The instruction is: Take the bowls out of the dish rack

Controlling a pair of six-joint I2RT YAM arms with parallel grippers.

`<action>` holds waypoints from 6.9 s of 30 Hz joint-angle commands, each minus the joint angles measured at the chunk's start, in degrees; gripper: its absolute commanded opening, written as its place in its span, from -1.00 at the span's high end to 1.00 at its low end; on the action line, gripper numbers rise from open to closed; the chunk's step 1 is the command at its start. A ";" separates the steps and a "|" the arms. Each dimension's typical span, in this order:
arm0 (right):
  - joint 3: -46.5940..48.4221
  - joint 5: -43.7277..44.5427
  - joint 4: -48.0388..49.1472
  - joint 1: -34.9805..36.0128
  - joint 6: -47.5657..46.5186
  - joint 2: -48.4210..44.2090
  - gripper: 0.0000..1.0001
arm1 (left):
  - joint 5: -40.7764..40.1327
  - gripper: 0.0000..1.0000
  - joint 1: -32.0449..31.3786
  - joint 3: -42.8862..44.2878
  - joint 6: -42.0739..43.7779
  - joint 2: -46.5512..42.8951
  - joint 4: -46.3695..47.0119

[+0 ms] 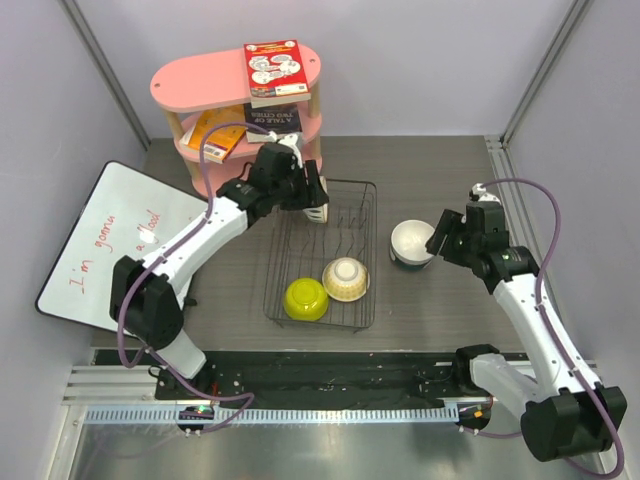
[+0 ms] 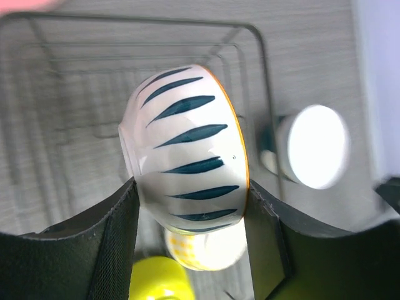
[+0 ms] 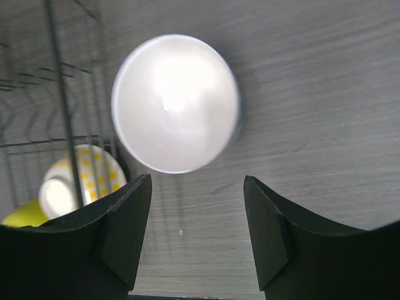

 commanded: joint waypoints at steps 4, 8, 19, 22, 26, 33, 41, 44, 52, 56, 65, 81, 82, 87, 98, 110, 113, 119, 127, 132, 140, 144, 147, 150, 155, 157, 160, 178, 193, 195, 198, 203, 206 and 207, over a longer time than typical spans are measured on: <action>5.67 -13.80 8.70 -0.08 3.87 -0.91 -0.35 | 28.38 0.93 5.70 -10.53 -17.96 -5.40 20.44; 5.06 -17.77 12.38 0.88 6.33 1.11 -0.41 | 36.75 0.92 5.70 -15.44 -26.22 -5.05 30.98; 1.28 -17.95 21.00 6.24 12.13 3.57 -0.41 | 46.16 0.90 6.23 -25.04 -55.30 -0.41 71.51; 1.72 -16.63 22.24 8.61 12.49 5.24 -0.41 | 46.95 0.90 6.14 -25.39 -56.56 -0.04 74.16; 2.16 -14.88 24.26 11.17 13.54 6.04 -0.41 | 47.39 0.89 6.14 -26.00 -55.77 -0.57 73.64; 2.60 -11.54 21.98 12.75 12.67 3.58 -0.40 | 46.69 0.89 6.23 -25.13 -45.67 -3.03 59.41; 3.30 -9.95 18.64 12.75 11.61 2.70 -0.39 | 46.69 0.88 6.32 -26.00 -45.40 -2.15 59.74; 3.65 -10.74 19.34 12.75 12.40 4.01 -0.39 | 46.78 0.89 6.32 -26.70 -45.49 -2.42 60.01; 3.48 -10.30 23.38 14.95 14.16 7.62 -0.39 | 47.48 0.89 6.32 -27.58 -45.05 -3.56 59.66; 3.21 -10.13 24.52 15.74 14.51 9.20 -0.39 | 47.92 0.88 6.23 -28.46 -44.87 -4.00 59.75; 1.28 -9.95 27.16 16.44 16.18 11.84 0.16 | 48.71 0.87 6.23 -29.61 -44.87 -4.53 59.93; 0.31 -10.13 31.38 18.55 18.64 14.30 0.97 | 50.47 0.81 6.05 -30.40 -44.87 -5.14 60.54; 0.31 -10.13 31.47 18.64 18.55 14.04 0.98 | 50.47 0.72 6.05 -30.40 -44.78 -5.06 60.63; 0.49 -9.43 31.12 18.64 18.99 13.07 0.98 | 51.09 0.50 6.05 -31.28 -44.87 -4.26 61.16; 6.99 3.50 15.75 16.18 11.70 7.45 0.98 | 44.50 -0.25 7.20 -28.47 -32.13 -4.71 38.15; 10.76 7.37 4.33 5.73 3.27 8.31 0.98 | 35.62 -0.25 8.43 -23.63 -19.12 -7.43 16.87; 12.17 6.66 2.38 3.96 2.03 10.87 0.98 | 35.27 -0.25 8.60 -24.33 -19.03 -7.52 16.86; 10.95 9.38 2.90 3.44 1.77 13.24 0.98 | 34.91 -0.24 8.69 -25.56 -18.68 -7.78 16.86; 10.51 10.88 3.96 3.17 2.38 18.95 0.97 | 34.65 -0.23 8.78 -25.48 -16.75 -8.83 14.84; 9.10 11.85 4.49 3.08 2.12 20.36 0.91 | 33.95 -0.22 8.95 -26.00 -16.04 -9.10 14.13; 8.49 12.11 5.81 3.08 1.77 20.71 0.77 | 33.86 -0.22 9.04 -26.97 -16.13 -9.36 14.40; 8.22 11.50 5.72 3.08 1.59 21.24 0.56 | 33.68 -0.22 9.13 -26.62 -16.04 -9.27 14.05; 8.13 11.41 5.28 3.08 1.50 21.16 0.30 | 33.42 -0.22 9.13 -26.62 -16.13 -9.19 14.13; 7.96 11.76 4.14 3.08 1.33 20.19 0.21 | 33.33 -0.21 9.13 -26.71 -16.13 -9.62 14.05; 7.08 11.93 3.87 3.00 1.33 18.43 0.17 | 32.45 -0.20 9.22 -26.01 -15.43 -10.42 12.73; 6.99 11.76 3.96 3.08 1.24 18.60 0.24 | 32.36 -0.20 9.13 -25.39 -15.08 -10.15 12.11; 7.25 11.06 3.70 3.08 1.06 19.66 0.38 | 32.54 -0.20 9.13 -24.95 -15.08 -10.15 11.94; 6.82 9.82 4.40 3.00 1.50 21.24 0.39 | 32.36 -0.20 9.22 -25.04 -14.29 -10.15 11.32; 12.17 10.70 -2.10 3.08 -0.34 15.46 0.07 | 32.71 -0.20 9.22 -25.39 -14.20 -10.50 10.97; 13.23 11.05 -3.59 3.08 -0.52 13.78 -0.04 | 32.63 -0.22 9.13 -25.56 -14.11 -10.77 10.27; 14.46 9.65 -5.17 3.08 -0.70 10.53 -0.23 | 29.74 -0.25 7.64 -24.61 -10.10 -11.29 4.05; 14.64 4.31 -6.06 3.08 -0.26 6.66 -0.32 | 14.21 -0.40 -0.96 -18.80 -1.72 -11.30 -11.24; 13.41 0.26 -5.18 3.08 0.88 5.78 -0.34 | 11.54 -0.47 -2.73 -19.23 -2.33 -13.75 -10.57; 12.80 -0.63 -4.66 3.08 0.89 5.34 -0.36 | 10.84 -0.49 -2.74 -19.76 -3.20 -14.63 -9.95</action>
